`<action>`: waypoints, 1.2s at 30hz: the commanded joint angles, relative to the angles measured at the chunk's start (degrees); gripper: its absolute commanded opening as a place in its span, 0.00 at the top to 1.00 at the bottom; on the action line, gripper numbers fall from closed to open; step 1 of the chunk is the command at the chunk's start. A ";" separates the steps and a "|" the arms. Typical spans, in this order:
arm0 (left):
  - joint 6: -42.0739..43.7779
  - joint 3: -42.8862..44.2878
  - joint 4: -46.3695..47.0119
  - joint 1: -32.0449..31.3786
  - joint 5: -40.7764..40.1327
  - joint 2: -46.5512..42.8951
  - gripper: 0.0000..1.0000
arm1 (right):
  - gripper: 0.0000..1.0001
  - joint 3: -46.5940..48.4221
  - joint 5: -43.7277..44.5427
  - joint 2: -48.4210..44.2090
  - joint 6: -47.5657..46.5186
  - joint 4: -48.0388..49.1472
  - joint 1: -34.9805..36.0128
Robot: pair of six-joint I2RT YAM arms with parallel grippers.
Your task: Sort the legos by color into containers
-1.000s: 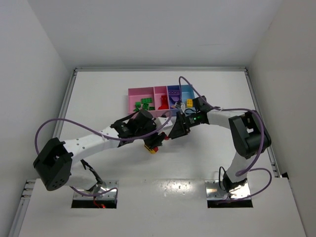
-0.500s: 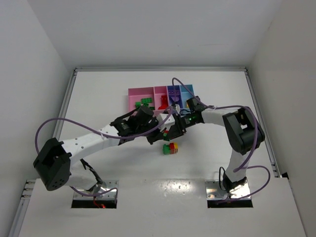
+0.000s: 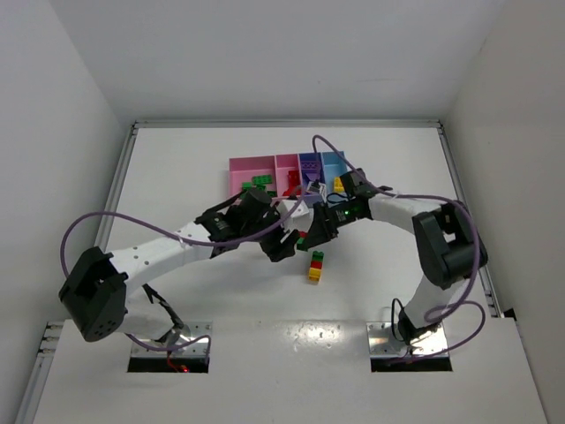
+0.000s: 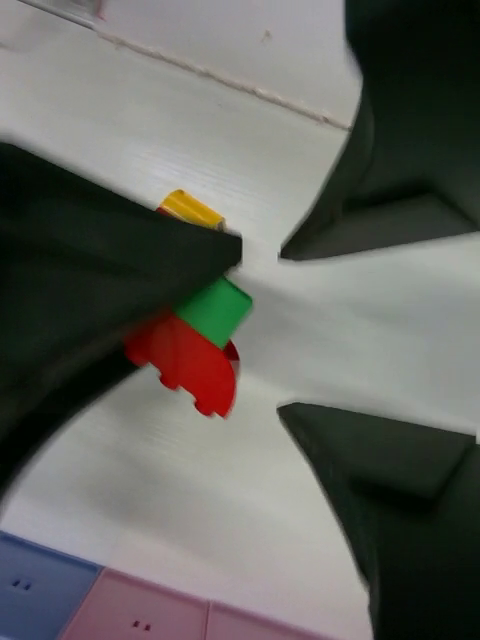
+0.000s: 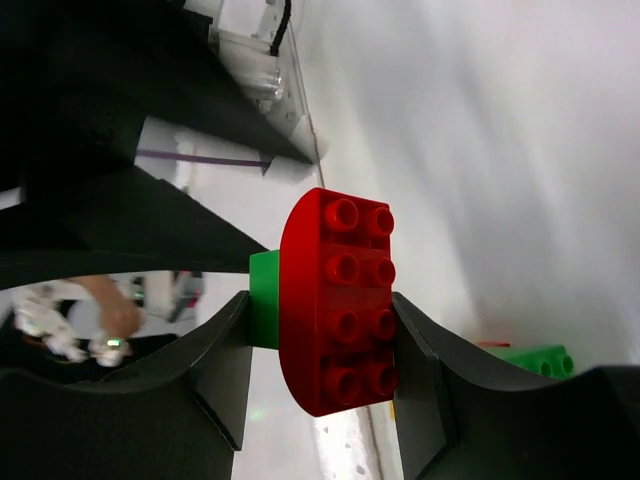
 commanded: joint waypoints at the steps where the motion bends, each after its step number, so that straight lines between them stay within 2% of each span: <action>1: -3.59 -0.35 2.59 4.27 2.97 -2.46 0.30 | 1.00 -0.71 0.19 -7.61 -8.68 -1.82 -0.65; 2: -3.61 -0.35 2.59 5.16 6.81 -2.46 0.21 | 1.00 -0.71 1.93 -9.36 -12.69 -4.52 -0.65; 3: -4.30 -0.35 2.59 5.95 9.72 -2.46 0.19 | 1.00 -0.71 2.82 -10.33 -13.78 -4.54 0.13; 10: -8.34 2.54 2.59 12.98 33.54 -1.15 0.18 | 1.00 -2.03 9.85 -15.00 -25.46 -8.68 1.46; 14: -11.42 4.91 2.59 15.72 49.78 2.02 0.18 | 1.00 -4.58 14.51 -19.12 -26.88 -6.13 1.99; 16: -11.95 5.63 2.59 15.72 51.75 3.16 0.18 | 1.00 -5.11 14.52 -19.66 -26.88 -4.90 2.52; 36: -15.38 6.86 4.79 18.09 50.44 10.73 0.21 | 1.00 -3.88 17.68 -29.06 -26.88 -4.98 11.48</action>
